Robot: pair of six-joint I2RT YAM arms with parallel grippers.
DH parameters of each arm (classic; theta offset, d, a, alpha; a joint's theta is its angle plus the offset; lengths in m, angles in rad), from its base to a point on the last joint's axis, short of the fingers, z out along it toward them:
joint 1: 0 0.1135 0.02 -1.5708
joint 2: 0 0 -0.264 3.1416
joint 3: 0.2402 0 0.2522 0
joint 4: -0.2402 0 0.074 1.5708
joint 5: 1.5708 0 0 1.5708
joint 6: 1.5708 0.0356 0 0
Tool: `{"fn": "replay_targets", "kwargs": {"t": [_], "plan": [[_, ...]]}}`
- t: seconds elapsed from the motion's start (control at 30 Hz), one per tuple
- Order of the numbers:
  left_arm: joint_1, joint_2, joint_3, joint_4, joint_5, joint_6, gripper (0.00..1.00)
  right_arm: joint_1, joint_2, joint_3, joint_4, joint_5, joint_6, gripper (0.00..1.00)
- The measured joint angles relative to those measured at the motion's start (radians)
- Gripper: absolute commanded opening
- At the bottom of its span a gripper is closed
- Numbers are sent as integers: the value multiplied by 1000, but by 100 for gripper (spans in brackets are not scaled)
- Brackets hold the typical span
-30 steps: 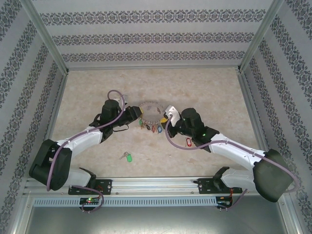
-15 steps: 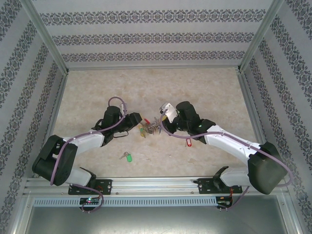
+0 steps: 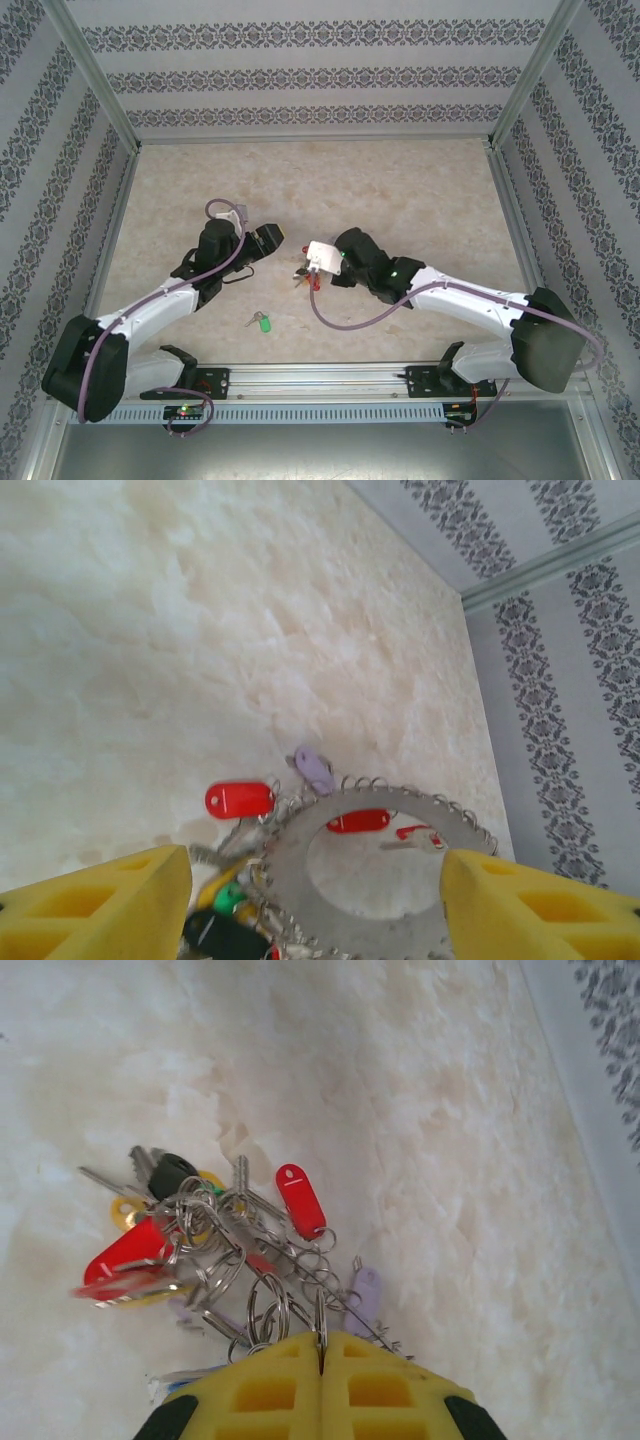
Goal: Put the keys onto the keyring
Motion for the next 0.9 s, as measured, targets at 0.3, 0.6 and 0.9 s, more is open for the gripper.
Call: {"fn": "replay_targets", "kwargs": {"t": [0.3,0.6,0.9], "plan": [[0,-63,4,-58,-78,86,68,80,75,-79,80,-77,40,0],[0,-69,11,-75,-71,135,68,-115,113,-146,175,-536,452,0],[0,-34,36,-63,29,225,66,-296,141,-224,321,-755,666,0]]}}
